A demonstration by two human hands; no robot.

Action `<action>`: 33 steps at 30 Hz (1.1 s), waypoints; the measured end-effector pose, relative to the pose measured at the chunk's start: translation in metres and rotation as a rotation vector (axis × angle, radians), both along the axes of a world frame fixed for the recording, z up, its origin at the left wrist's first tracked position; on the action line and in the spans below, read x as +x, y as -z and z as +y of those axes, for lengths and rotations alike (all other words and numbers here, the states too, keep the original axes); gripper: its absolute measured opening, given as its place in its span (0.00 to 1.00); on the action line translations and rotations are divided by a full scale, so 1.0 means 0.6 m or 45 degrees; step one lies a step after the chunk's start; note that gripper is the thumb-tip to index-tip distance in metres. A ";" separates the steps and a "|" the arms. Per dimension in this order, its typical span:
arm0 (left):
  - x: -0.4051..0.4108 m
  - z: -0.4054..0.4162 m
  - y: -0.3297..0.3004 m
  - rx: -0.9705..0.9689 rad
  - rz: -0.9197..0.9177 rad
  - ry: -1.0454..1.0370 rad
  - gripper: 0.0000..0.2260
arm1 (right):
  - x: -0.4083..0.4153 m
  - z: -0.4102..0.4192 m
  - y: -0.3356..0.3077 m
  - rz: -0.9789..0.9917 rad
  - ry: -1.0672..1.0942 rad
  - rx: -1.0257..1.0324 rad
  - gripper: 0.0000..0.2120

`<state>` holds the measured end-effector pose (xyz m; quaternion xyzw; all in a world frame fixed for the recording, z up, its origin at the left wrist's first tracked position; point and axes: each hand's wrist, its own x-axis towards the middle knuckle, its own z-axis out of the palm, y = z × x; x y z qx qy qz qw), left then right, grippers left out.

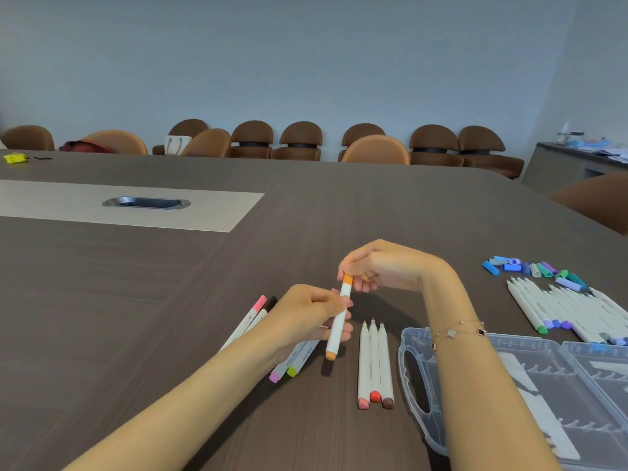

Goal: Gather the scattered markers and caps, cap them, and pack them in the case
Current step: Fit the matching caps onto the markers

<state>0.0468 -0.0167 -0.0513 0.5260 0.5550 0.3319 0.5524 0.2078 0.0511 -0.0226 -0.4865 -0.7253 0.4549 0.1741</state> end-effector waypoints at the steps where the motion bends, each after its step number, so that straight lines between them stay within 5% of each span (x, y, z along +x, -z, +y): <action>1: 0.001 0.003 0.007 0.072 0.131 -0.012 0.08 | 0.004 -0.002 -0.003 -0.070 0.007 0.008 0.11; 5: 0.000 0.002 0.032 0.482 0.892 0.046 0.10 | 0.023 0.000 -0.005 -0.360 0.173 0.158 0.12; 9: 0.004 -0.008 0.049 0.593 1.285 0.201 0.15 | 0.029 0.004 0.008 -0.505 0.228 0.195 0.11; 17: -0.020 0.005 0.049 0.528 1.282 0.270 0.08 | 0.019 0.009 0.007 -0.490 0.204 0.139 0.11; 23: 0.018 -0.026 0.047 0.769 1.172 0.205 0.09 | 0.007 0.021 0.031 -0.450 0.225 0.199 0.10; 33: 0.042 -0.027 0.054 0.546 1.242 0.303 0.12 | -0.023 0.025 0.062 -0.503 0.199 0.281 0.13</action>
